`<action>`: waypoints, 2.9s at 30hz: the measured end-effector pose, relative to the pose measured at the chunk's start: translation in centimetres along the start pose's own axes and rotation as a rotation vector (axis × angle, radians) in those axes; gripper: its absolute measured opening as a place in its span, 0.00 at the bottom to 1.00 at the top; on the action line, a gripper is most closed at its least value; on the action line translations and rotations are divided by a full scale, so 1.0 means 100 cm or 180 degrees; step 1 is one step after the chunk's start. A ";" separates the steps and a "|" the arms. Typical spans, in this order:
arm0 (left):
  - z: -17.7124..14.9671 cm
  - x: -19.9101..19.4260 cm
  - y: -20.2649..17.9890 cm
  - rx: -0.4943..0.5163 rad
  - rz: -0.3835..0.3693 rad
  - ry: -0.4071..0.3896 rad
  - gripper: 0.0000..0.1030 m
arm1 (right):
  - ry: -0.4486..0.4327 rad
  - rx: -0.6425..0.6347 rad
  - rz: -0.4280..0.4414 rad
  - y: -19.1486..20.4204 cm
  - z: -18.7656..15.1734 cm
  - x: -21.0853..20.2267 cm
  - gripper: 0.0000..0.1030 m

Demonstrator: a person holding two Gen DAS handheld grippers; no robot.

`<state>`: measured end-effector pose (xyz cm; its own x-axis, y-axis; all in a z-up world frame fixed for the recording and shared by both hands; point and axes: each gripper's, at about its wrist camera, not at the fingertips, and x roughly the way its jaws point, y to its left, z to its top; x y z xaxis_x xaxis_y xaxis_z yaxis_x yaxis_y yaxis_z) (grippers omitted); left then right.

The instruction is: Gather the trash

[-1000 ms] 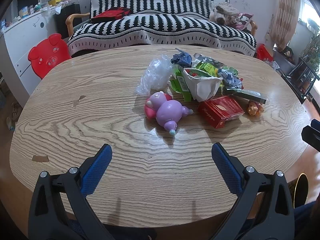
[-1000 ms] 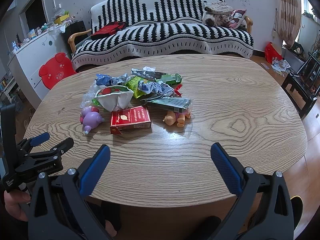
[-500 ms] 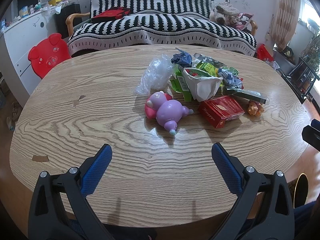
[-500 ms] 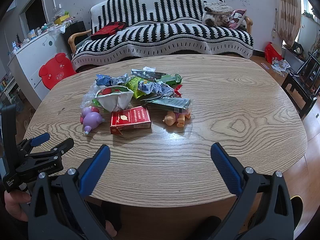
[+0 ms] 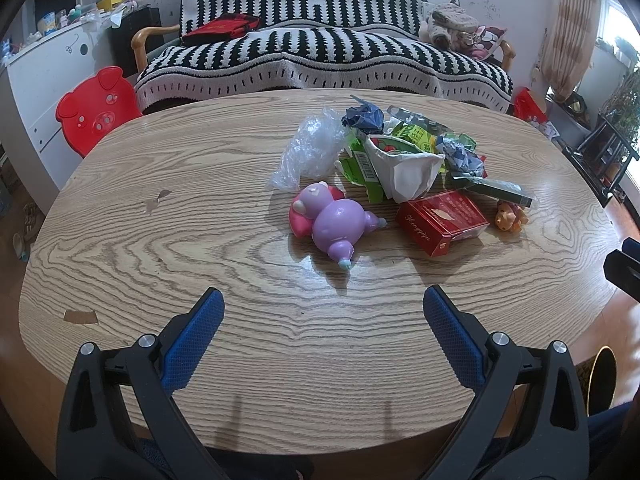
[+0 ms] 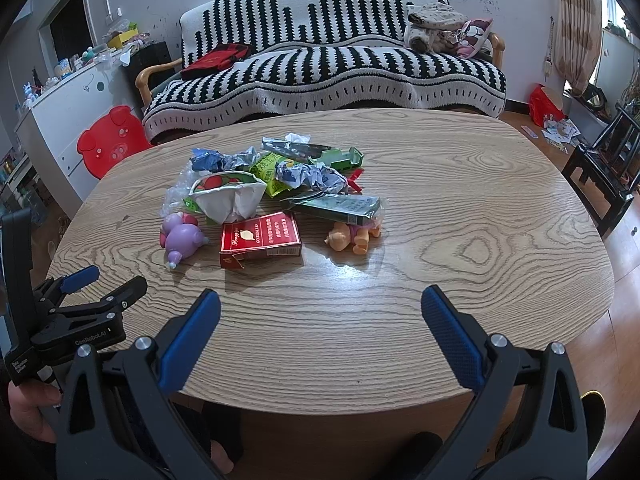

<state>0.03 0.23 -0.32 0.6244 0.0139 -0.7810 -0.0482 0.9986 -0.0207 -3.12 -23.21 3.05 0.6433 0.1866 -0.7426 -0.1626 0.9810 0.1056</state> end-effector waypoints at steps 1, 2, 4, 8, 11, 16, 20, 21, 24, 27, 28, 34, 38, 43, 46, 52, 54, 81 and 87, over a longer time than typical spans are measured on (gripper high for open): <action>0.000 0.000 0.000 -0.0002 -0.0002 0.0002 0.94 | 0.0000 0.0001 -0.0003 0.000 0.000 0.000 0.94; 0.000 0.000 0.000 -0.0002 -0.0003 0.0002 0.94 | 0.0000 0.0002 -0.0002 0.000 0.000 0.000 0.94; 0.000 0.000 0.000 0.0005 -0.0003 0.0001 0.94 | -0.0001 0.0001 -0.0003 0.000 0.000 0.000 0.94; 0.000 0.002 -0.001 0.0000 -0.0005 0.0007 0.94 | 0.0005 0.0011 0.0004 0.000 0.000 0.000 0.94; 0.000 0.002 -0.001 0.0005 -0.0004 0.0005 0.94 | 0.0003 0.0008 0.0002 0.000 0.000 -0.001 0.94; -0.002 0.004 -0.001 -0.0004 0.0002 0.0019 0.94 | 0.0018 0.0014 -0.0012 0.000 0.000 0.000 0.94; -0.001 0.010 0.001 -0.0075 -0.0041 0.0093 0.94 | 0.0042 0.0055 -0.0009 -0.003 0.001 0.007 0.94; 0.000 0.011 0.002 -0.0098 -0.0063 0.0121 0.94 | 0.0048 0.0078 -0.0027 -0.005 0.002 0.010 0.94; 0.006 0.022 0.005 -0.0189 -0.0037 0.0214 0.94 | 0.0088 0.0164 -0.0127 -0.015 0.006 0.022 0.94; 0.017 0.034 0.004 -0.0238 0.0001 0.0330 0.94 | 0.0156 0.0209 -0.0217 -0.023 0.011 0.036 0.94; 0.023 0.041 0.001 -0.0225 0.0014 0.0358 0.94 | 0.0184 0.0231 -0.0238 -0.025 0.013 0.042 0.94; 0.051 0.087 -0.001 -0.0386 0.0279 0.0544 0.94 | 0.0367 0.0265 -0.0328 -0.033 0.028 0.089 0.94; 0.059 0.112 -0.009 -0.0352 0.0327 0.0609 0.94 | 0.0494 0.0341 -0.0384 -0.038 0.042 0.127 0.94; 0.064 0.121 -0.011 -0.0394 0.0314 0.0593 0.94 | 0.0618 0.0281 -0.0487 -0.038 0.048 0.168 0.91; 0.065 0.123 -0.007 -0.0441 0.0217 0.0591 0.93 | 0.0634 0.0205 -0.0549 -0.037 0.046 0.174 0.66; 0.059 0.107 -0.002 -0.0414 -0.0104 0.0480 0.57 | 0.0632 0.0218 -0.0305 -0.035 0.042 0.151 0.43; 0.054 0.097 0.002 -0.0462 -0.0213 0.0471 0.55 | 0.0605 0.0180 -0.0208 -0.032 0.037 0.135 0.43; 0.040 0.012 -0.151 0.0722 -0.0944 -0.0017 0.55 | -0.0038 0.0742 -0.0327 -0.132 0.010 -0.007 0.43; 0.016 0.002 -0.263 0.1327 -0.1430 0.0055 0.55 | -0.0223 0.1396 -0.0874 -0.242 -0.036 -0.076 0.43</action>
<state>2.67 -26.00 1.05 0.4999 -0.4104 -0.7627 0.5282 0.8423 -0.1071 -6.76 -48.53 3.73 0.6692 -0.0924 -0.7374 0.3383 0.9213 0.1916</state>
